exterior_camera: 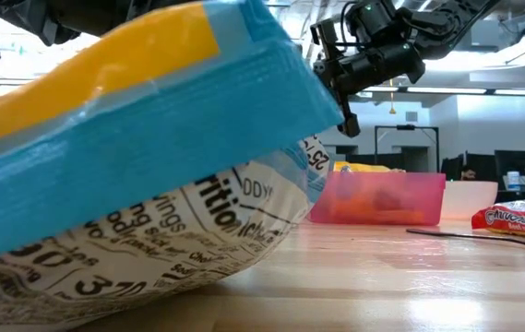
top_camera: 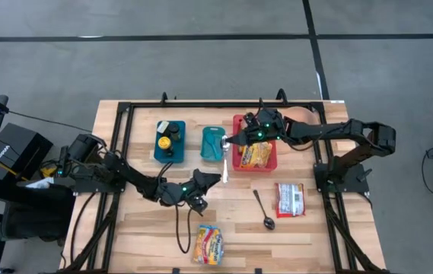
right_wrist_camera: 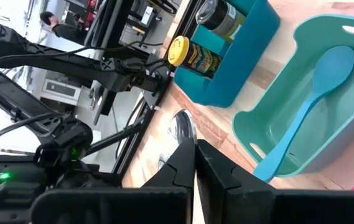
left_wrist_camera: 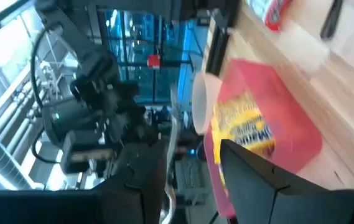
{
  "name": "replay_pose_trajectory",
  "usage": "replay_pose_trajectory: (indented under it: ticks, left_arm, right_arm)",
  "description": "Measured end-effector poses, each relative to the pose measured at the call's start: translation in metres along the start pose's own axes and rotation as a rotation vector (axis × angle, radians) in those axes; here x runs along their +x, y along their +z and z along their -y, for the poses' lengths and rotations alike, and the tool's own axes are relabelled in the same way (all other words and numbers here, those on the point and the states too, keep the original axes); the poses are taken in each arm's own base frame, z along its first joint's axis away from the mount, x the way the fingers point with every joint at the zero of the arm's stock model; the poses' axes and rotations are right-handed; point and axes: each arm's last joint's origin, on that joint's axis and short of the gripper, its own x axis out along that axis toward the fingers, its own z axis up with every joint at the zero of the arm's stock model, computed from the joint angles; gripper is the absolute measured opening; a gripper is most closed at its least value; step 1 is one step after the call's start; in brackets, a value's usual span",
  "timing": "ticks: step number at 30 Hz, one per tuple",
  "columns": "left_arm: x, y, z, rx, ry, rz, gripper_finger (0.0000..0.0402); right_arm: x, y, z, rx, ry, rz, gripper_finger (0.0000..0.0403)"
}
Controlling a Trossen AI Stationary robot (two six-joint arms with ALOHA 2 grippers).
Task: Pick & Place Food Item
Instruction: Put the silver spoon into the green bin
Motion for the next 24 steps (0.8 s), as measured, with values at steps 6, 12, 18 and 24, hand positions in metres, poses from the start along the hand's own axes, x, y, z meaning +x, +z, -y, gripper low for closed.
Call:
replay_pose_trajectory:
  ticks: [6,12,18,24]
  left_arm:
    - [0.005,0.004,-0.007,-0.003,-0.003,0.033,0.0137]
    - [0.008,0.002,-0.003,0.012,-0.041,0.070,0.0136]
    - [0.017,0.000,-0.009,-0.042,-0.044,0.079,0.0136]
    - [0.022,0.002,-0.009,-0.046,-0.044,0.073,0.0136]
  right_arm:
    - [0.000,0.000,0.000,0.000,-0.003,0.004,0.0000]
    - [0.000,0.000,0.000,0.007,-0.004,0.005,0.0000]
    - [0.000,0.000,0.000,0.007,-0.003,0.006,0.0000]
    - [0.000,0.000,0.000,0.009,-0.002,0.010,0.0000]
